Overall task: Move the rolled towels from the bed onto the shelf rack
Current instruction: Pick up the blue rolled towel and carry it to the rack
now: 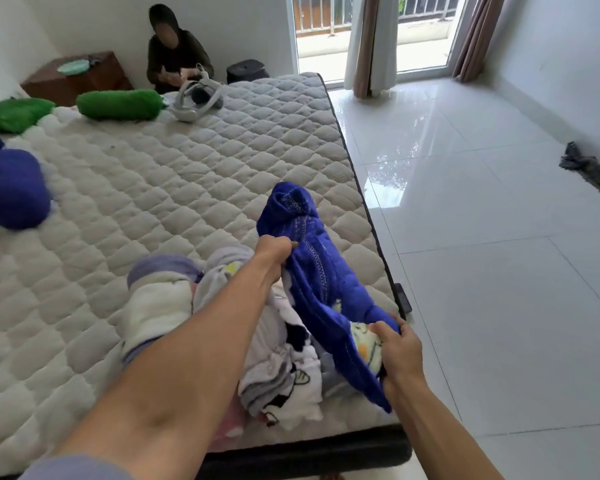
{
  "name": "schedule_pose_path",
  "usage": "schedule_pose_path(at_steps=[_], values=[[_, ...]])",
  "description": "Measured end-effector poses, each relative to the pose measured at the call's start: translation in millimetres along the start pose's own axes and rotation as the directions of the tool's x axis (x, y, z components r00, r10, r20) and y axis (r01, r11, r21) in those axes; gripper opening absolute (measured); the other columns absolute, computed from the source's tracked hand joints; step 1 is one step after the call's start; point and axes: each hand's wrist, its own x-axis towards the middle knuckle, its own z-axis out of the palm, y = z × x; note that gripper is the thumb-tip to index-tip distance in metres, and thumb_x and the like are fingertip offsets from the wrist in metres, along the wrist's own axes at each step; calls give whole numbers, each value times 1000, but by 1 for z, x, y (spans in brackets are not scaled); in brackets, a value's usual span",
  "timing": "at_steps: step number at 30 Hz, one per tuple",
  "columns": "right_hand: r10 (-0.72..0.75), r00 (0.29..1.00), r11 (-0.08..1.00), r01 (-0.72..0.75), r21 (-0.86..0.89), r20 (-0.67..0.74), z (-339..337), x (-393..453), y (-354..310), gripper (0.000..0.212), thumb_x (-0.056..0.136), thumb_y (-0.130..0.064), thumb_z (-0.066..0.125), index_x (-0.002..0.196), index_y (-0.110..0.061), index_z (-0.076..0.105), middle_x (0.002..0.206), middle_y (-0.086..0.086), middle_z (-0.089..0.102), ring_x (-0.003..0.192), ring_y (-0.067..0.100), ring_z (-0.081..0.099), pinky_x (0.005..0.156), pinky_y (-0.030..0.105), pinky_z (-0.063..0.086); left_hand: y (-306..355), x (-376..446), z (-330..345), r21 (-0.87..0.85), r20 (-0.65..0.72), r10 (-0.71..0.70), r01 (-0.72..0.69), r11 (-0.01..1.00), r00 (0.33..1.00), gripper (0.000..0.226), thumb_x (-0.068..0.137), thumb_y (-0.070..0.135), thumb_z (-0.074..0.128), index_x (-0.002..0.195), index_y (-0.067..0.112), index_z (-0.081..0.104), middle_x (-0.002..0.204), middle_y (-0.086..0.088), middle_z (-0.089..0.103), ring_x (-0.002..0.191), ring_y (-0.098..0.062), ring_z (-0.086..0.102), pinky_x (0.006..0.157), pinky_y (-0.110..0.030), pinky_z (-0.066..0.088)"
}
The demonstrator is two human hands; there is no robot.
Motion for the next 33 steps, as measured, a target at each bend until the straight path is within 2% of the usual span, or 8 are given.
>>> schedule_pose_path(at_steps=[4, 8, 13, 17, 25, 28, 31, 33], values=[[-150, 988, 988, 149, 38, 43, 15, -11, -29, 35, 76, 3, 63, 106, -12, 59, 91, 12, 62, 71, 24, 58, 67, 37, 52, 29, -34, -29, -154, -94, 94, -108, 982, 991, 20, 87, 2, 58, 106, -1, 62, 71, -8, 59, 57, -20, 54, 51, -26, 48], [-210, 964, 977, 214, -5, 165, 38, -35, -45, 44, 77, -9, 69, 115, -22, 53, 101, 11, 62, 83, 28, 62, 80, 47, 55, 37, -76, -84, -276, -201, 111, -165, 947, 973, 5, 87, 5, 59, 86, 9, 59, 71, -6, 61, 56, -18, 55, 44, -22, 48], [-208, 880, 968, 248, -40, 427, 74, -86, -47, 44, 70, -10, 70, 114, -12, 60, 97, 24, 65, 70, 27, 60, 58, 33, 51, 5, -148, -176, -403, -389, 107, -274, 873, 915, 15, 86, 10, 62, 101, 12, 61, 96, -8, 66, 72, -20, 59, 61, -31, 49], [-145, 764, 963, 254, -86, 628, 104, -155, -18, 33, 77, -3, 65, 109, -9, 61, 83, 13, 64, 66, 26, 58, 58, 30, 50, -59, -240, -249, -488, -563, 32, -364, 793, 826, 10, 85, 11, 64, 94, 14, 59, 95, -7, 66, 75, -20, 60, 62, -32, 49], [164, 374, 922, 270, -276, 913, 101, -343, 95, 37, 77, 0, 65, 112, -11, 62, 89, 14, 66, 67, 21, 61, 62, 31, 53, -252, -486, -317, -559, -815, -304, -529, 638, 494, 10, 87, 15, 64, 90, 16, 54, 105, -12, 67, 88, -26, 61, 82, -40, 51], [326, 199, 884, 281, -373, 924, 81, -411, 141, 32, 76, -2, 66, 103, -18, 64, 91, 13, 67, 72, 25, 63, 63, 36, 57, -313, -578, -310, -547, -834, -441, -602, 582, 331, 8, 87, 14, 62, 88, 16, 55, 85, -4, 64, 75, -21, 60, 70, -33, 50], [417, 52, 860, 298, -413, 907, 59, -476, 182, 42, 75, -4, 68, 116, -12, 60, 99, 18, 67, 64, 19, 66, 49, 27, 56, -360, -659, -295, -502, -829, -526, -670, 547, 190, 6, 88, 13, 61, 86, 15, 56, 81, -2, 64, 73, -19, 59, 74, -34, 50], [468, -48, 841, 331, -428, 882, 40, -517, 205, 42, 76, -2, 67, 116, -10, 59, 101, 20, 67, 65, 19, 65, 54, 29, 57, -387, -707, -282, -464, -813, -572, -715, 523, 109, 11, 89, 13, 60, 81, 18, 55, 81, -1, 64, 75, -18, 60, 81, -36, 51]])
